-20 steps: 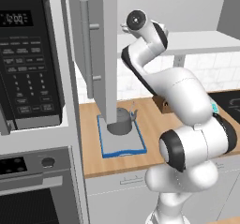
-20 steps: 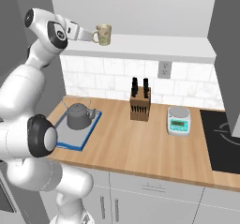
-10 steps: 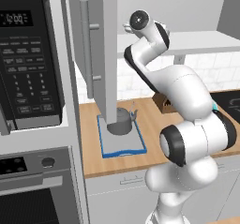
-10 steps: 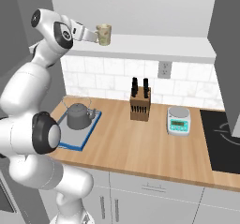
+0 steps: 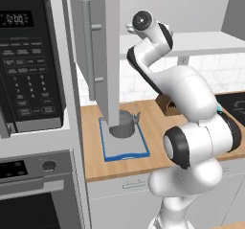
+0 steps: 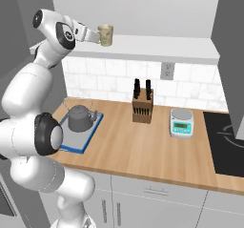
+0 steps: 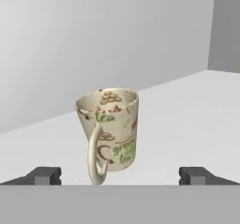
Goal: Pick the kettle from the counter and place it on the tray. Then pick the mug from the cabinet and place it on the tray. Then close the cabinet doors.
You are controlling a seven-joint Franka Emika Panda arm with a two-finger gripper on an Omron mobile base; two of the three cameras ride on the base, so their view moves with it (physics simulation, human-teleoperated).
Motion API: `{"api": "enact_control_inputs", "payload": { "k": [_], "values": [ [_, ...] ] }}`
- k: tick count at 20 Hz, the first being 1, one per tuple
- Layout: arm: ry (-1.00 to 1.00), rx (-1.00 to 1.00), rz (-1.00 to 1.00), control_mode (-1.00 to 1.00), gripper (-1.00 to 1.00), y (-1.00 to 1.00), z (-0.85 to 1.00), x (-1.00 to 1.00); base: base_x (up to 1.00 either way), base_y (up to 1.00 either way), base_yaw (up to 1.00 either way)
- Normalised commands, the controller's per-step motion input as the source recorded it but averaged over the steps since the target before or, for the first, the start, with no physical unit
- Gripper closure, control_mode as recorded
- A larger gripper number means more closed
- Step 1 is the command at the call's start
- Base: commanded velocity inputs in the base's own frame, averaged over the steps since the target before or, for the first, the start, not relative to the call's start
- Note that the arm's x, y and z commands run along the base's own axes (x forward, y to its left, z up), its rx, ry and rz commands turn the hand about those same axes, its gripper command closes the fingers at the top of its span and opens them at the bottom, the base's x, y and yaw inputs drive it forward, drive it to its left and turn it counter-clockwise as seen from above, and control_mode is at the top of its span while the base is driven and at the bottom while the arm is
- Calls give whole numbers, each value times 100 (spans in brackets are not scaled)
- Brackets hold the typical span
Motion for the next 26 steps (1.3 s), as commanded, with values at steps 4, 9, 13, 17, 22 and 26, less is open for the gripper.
{"api": "enact_control_inputs", "payload": {
  "k": [4,9,13,17,22,26],
  "values": [
    [0,0,0,-100,-100,0,0,16,0,0,0],
    [0,0,0,-100,-100,0,-1,14,0,0,0],
    [0,0,0,-100,-100,0,-1,16,0,0,0],
    [0,0,0,-100,-100,0,-3,19,0,0,0],
    [0,0,0,-100,-100,0,-6,19,0,0,0],
    [0,2,0,-100,-100,-1,-10,23,0,0,0]
  ]
}}
